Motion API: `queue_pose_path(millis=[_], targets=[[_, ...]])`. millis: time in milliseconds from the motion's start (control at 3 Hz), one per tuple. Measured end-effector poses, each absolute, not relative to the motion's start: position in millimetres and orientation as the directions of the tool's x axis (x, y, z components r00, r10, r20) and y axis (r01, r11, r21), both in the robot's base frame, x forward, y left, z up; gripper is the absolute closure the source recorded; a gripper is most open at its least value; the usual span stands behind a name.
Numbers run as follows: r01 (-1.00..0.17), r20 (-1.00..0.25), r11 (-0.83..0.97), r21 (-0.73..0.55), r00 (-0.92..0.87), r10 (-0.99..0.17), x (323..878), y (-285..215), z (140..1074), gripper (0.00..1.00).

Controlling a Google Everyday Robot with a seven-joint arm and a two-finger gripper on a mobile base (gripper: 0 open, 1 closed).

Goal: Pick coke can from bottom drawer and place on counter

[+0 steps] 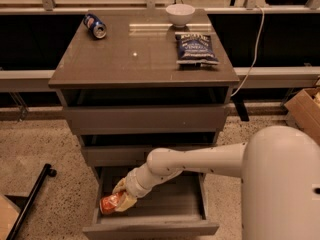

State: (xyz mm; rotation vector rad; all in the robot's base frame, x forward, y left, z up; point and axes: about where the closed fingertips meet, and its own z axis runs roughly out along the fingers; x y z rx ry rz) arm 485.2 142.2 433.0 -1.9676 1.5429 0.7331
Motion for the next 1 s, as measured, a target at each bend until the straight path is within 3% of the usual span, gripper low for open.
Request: queue_pose_path(millis=[1000], targets=[[-0.956, -0.633, -0.199, -0.214, 0.291, -0.718, 452, 104, 567, 1.0]])
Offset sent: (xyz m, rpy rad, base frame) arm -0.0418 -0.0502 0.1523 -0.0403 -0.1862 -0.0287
